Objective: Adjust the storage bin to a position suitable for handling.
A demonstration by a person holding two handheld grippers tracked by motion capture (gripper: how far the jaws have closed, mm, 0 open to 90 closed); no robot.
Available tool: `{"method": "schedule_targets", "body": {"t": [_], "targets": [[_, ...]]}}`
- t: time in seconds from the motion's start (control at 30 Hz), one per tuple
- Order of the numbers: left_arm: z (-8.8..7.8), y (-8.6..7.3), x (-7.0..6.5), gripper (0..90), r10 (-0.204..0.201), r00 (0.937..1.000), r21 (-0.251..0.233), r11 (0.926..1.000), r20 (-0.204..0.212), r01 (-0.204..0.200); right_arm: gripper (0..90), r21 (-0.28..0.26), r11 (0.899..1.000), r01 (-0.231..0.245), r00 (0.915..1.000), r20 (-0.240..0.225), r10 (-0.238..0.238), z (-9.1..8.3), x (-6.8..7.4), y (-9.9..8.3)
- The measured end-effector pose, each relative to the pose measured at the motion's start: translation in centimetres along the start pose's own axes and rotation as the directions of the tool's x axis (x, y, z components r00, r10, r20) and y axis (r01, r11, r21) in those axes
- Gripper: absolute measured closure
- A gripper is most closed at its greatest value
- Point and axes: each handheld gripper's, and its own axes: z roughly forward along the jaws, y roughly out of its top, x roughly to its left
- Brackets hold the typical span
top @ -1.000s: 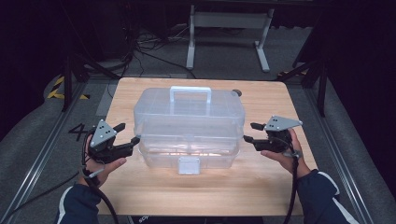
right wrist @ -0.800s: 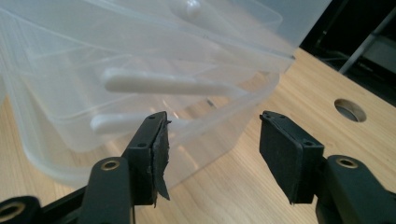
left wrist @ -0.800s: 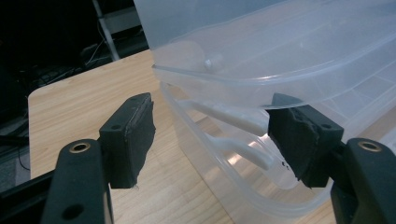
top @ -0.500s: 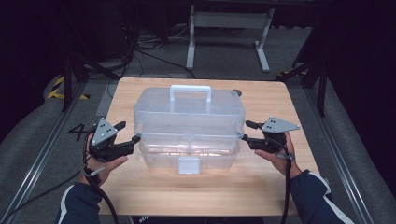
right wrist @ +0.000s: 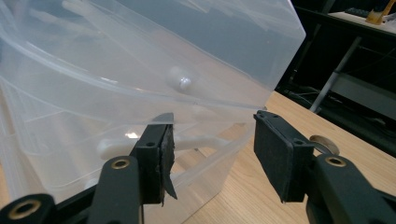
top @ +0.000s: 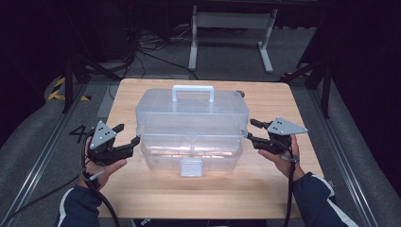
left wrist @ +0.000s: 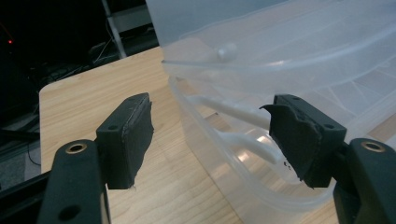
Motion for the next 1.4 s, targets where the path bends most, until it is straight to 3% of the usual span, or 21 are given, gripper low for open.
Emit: {"method": "schedule_targets", "body": {"t": [0.2, 0.37, 0.5, 0.6, 0.67, 0.77, 0.97, 1.03, 1.07, 1.1, 1.13, 1.27, 1.33, 1.4], "targets": [[-0.4, -0.6, 0.0, 29.7, -0.004, 1.0, 0.013, 0.9999, -0.009, 0.004, 52.4, -0.016, 1.0, 0.008, 0.9999, 0.007, -0.008, -0.1, 0.0, 0.3], [-1.0, -1.1, 0.1, 28.6, -0.01, 0.9998, 0.016, 0.9998, -0.016, 0.01, 61.7, -0.042, 0.999, 0.014, 0.9999, -0.008, -0.014, -0.2, -0.1, 0.5], [-1.5, -2.0, 0.5, 27.9, -0.01, 0.9997, 0.04, 0.9991, -0.022, 0.01, 66.5, -0.065, 0.998, 0.024, 0.9997, 0.006, -0.024, -0.1, -0.1, 0.8], [-1.6, -3.2, 0.9, 25.1, -0.002, 1.0, 0.068, 0.9977, 0.002, 0.002, 66.4, -0.071, 0.997, 0.029, 0.9995, 0.01, -0.028, 0.0, 0.1, 0.8], [-1.6, -3.8, 0.9, 23.8, 0.004, 1.0, 0.097, 0.9953, -0.005, -0.003, 65.9, -0.083, 0.996, 0.026, 0.9997, 0.004, -0.026, 0.0, 0.1, 0.9], [-1.5, -4.8, 1.0, 22.7, 0.006, 1.0, 0.127, 0.9919, 0.003, -0.006, 67.8, -0.094, 0.995, 0.036, 0.9989, 0.032, -0.033, 0.0, 0.3, 1.0], [0.2, -7.0, 0.6, 22.4, 0.019, 0.9989, 0.199, 0.9795, 0.044, -0.027, 73.1, -0.122, 0.991, 0.048, 0.9976, 0.055, -0.041, 0.2, 0.3, 1.4], [1.0, -7.5, 0.3, 22.3, 0.027, 0.998, 0.249, 0.9676, 0.058, -0.04, 72.6, -0.132, 0.99, 0.046, 0.9972, 0.065, -0.038, 0.3, 0.3, 1.6], [1.2, -7.7, 0.3, 22.1, 0.049, 0.9968, 0.262, 0.9629, 0.063, -0.064, 72.1, -0.14, 0.989, 0.052, 0.9967, 0.069, -0.042, 0.3, 0.3, 1.8], [1.5, -8.1, 0.1, 21.7, 0.059, 0.996, 0.292, 0.9535, 0.067, -0.076, 71.8, -0.142, 0.988, 0.056, 0.9961, 0.075, -0.046, 0.3, 0.4, 1.9], [1.6, -8.3, 0.1, 20.9, 0.056, 0.996, 0.296, 0.9522, 0.07, -0.074, 71.6, -0.143, 0.987, 0.073, 0.9936, 0.096, -0.059, 0.3, 0.6, 2.3], [1.6, -8.7, 0.2, 20.7, 0.05, 0.9962, 0.309, 0.9485, 0.072, -0.07, 71.8, -0.165, 0.984, 0.061, 0.9933, 0.107, -0.044, 0.3, 0.6, 2.6], [1.7, -9.1, 0.4, 20.7, 0.024, 0.9969, 0.299, 0.9532, 0.075, -0.046, 71.7, -0.172, 0.983, 0.056, 0.9934, 0.108, -0.038, 0.5, 0.3, 2.9], [1.8, -9.2, 0.3, 20.7, 0.011, 0.9971, 0.311, 0.9497, 0.075, -0.034, 71.1, -0.176, 0.983, 0.058, 0.9932, 0.11, -0.038, 0.5, 0.2, 3.0]]}}
